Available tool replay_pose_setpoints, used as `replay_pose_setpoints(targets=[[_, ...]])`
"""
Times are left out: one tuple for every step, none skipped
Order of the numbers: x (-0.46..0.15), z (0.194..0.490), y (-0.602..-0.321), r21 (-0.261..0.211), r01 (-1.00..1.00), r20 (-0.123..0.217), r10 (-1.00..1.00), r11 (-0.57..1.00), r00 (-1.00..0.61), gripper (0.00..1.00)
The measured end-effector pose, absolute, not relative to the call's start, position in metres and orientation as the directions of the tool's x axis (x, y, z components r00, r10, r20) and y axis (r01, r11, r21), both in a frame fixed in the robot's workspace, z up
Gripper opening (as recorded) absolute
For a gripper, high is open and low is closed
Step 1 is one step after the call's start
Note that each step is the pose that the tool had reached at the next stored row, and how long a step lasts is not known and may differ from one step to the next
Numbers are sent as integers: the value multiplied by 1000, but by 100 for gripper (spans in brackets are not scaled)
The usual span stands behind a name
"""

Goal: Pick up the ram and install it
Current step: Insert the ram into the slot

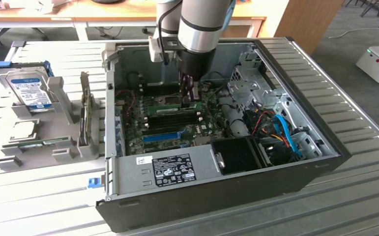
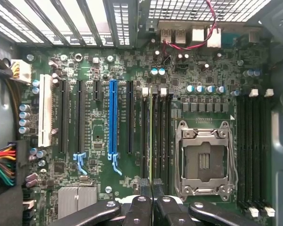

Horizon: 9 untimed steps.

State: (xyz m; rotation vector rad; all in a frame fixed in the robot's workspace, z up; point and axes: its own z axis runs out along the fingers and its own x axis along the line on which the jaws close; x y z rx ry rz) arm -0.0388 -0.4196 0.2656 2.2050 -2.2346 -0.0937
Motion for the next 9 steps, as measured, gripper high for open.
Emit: replay_pose_setpoints(targets=[[-39,264,-420,43,-999,-41,-999,12,-14,12],[-39,263,-420,43,-999,-41,-999,12,-14,12],[-39,261,-420,43,-999,-41,-999,12,-14,12],[-39,260,-420,43,-999,-41,-999,12,-14,12],[-39,259,-420,43,-999,-41,-999,12,-14,12],[-39,258,-420,43,-999,-41,-999,12,-14,12],[-39,257,-420,43,-999,-41,-999,12,-14,12],[-39,256,-420,43,-999,-41,-999,12,-14,12],[-39,255,-420,43,-999,-41,-999,12,-14,12]])
